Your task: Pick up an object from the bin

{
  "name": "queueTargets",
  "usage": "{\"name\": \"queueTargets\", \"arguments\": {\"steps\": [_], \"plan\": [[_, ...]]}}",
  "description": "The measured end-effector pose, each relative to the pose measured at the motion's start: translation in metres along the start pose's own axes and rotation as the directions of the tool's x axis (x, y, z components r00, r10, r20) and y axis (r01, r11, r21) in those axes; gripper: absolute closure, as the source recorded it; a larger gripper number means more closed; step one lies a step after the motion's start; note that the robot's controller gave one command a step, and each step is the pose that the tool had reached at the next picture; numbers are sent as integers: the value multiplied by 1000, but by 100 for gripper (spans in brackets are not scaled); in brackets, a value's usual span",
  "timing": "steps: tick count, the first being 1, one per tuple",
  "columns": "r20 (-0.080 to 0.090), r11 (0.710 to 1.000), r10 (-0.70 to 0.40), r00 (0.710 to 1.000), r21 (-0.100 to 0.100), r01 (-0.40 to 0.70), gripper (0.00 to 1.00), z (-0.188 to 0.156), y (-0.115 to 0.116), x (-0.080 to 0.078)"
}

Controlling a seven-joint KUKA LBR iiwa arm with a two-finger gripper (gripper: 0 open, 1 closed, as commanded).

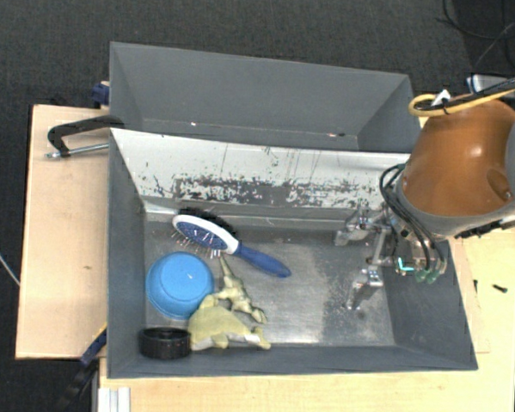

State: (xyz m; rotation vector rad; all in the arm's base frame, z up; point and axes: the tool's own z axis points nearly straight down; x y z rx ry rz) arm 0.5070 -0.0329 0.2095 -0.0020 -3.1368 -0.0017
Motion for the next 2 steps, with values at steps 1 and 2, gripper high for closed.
{"name": "queueTargets", "arguments": {"steps": [1,2], "plan": [[-1,984,178,984,-2,-178,0,105,41,-26],[12,994,-109,994,1,109,0,98,60,-65]]}}
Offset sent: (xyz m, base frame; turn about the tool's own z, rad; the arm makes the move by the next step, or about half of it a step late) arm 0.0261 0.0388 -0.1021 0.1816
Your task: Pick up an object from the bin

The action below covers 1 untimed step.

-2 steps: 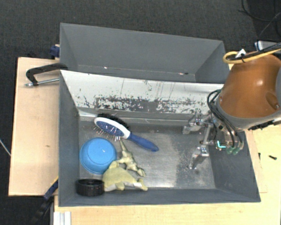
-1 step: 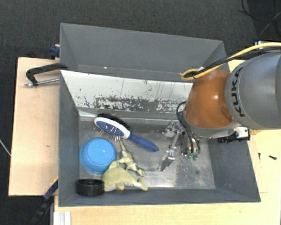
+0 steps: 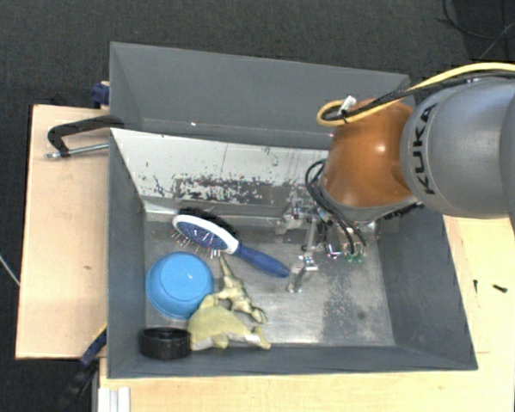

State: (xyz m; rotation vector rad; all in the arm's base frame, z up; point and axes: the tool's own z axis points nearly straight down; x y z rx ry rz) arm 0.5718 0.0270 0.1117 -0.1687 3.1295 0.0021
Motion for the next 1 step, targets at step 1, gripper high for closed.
{"name": "queueTargets", "arguments": {"steps": [1], "plan": [[-1,998,59,998,-1,-59,0,40,-9,3]]}}
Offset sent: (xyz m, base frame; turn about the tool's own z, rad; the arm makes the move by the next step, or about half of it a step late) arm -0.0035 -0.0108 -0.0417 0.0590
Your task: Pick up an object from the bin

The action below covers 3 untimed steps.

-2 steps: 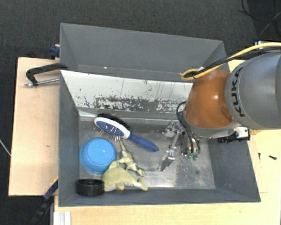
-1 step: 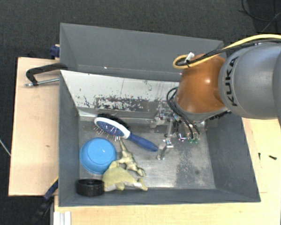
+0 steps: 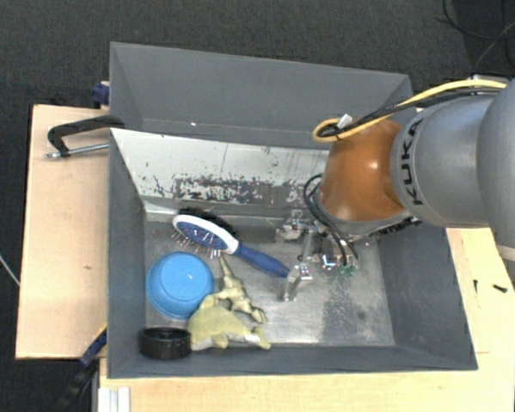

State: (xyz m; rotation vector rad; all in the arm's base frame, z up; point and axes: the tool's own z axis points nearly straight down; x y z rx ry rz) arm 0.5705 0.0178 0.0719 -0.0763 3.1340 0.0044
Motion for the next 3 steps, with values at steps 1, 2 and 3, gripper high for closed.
{"name": "queueTargets", "arguments": {"steps": [1,2,3], "plan": [[9,1000,0,1000,1,0,100,-3,0,-3],[7,1000,26,1000,0,-26,100,-125,34,6],[11,999,50,999,-1,-50,100,-278,66,-32]]}}
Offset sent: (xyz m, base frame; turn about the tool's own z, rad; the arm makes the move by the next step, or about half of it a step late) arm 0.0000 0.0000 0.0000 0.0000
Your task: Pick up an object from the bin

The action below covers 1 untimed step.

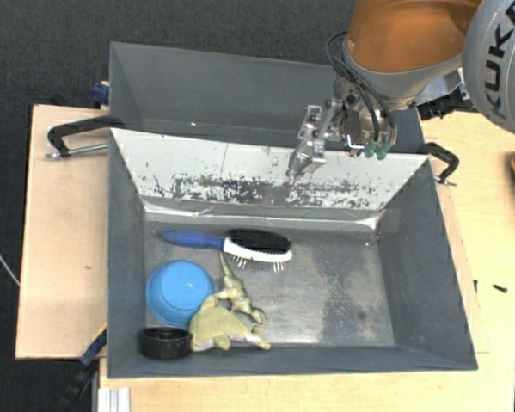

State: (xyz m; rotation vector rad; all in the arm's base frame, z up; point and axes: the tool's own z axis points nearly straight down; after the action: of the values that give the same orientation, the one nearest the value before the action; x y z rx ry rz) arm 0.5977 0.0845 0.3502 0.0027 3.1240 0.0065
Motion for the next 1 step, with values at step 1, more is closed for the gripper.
{"name": "queueTargets", "arguments": {"steps": [1], "plan": [[-23,987,-163,986,0,163,100,119,9,12]]}}
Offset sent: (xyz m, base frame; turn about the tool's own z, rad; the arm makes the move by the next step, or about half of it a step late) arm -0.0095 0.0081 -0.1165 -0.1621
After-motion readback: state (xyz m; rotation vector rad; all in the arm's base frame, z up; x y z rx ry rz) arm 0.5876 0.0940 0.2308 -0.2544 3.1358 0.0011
